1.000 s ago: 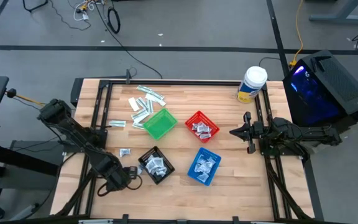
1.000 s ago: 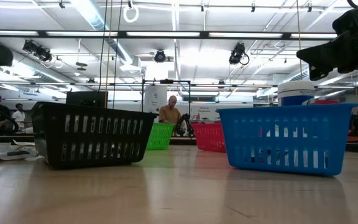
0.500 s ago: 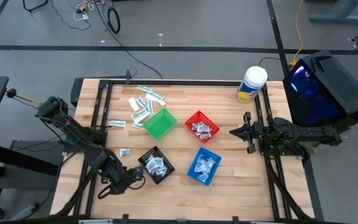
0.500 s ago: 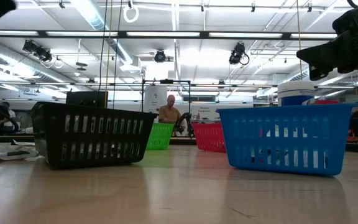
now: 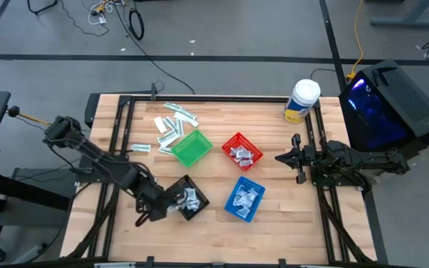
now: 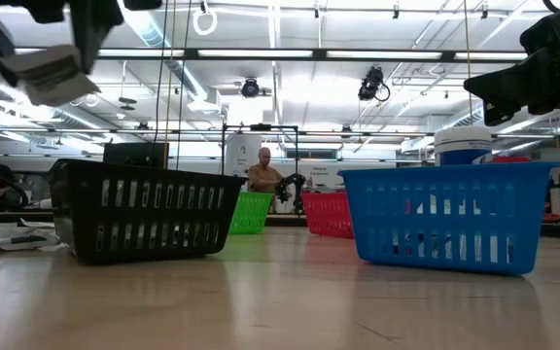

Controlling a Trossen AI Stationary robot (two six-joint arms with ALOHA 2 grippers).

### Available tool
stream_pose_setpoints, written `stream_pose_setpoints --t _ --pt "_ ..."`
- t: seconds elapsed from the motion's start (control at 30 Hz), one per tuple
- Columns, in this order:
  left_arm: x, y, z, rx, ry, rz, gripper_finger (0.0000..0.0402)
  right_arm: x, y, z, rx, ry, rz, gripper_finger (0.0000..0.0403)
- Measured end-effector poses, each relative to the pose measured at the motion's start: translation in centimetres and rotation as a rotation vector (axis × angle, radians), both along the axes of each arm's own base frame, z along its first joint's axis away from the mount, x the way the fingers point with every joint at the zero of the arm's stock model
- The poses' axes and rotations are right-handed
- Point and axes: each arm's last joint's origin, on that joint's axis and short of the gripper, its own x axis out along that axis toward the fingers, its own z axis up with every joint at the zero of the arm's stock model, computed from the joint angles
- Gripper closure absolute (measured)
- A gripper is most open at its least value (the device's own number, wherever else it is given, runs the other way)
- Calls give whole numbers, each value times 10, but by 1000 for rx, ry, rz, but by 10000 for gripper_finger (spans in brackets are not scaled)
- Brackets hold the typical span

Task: Pick & Place First Aid Supplies
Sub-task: Put the black towelette pack into the black bin

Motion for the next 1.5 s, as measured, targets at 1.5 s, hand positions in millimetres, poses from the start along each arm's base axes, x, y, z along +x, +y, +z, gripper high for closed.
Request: stream_pose_setpoints --t 1.5 --pt "43 38 -32 -52 41 170 188 0 0 0 0 0 0 390"
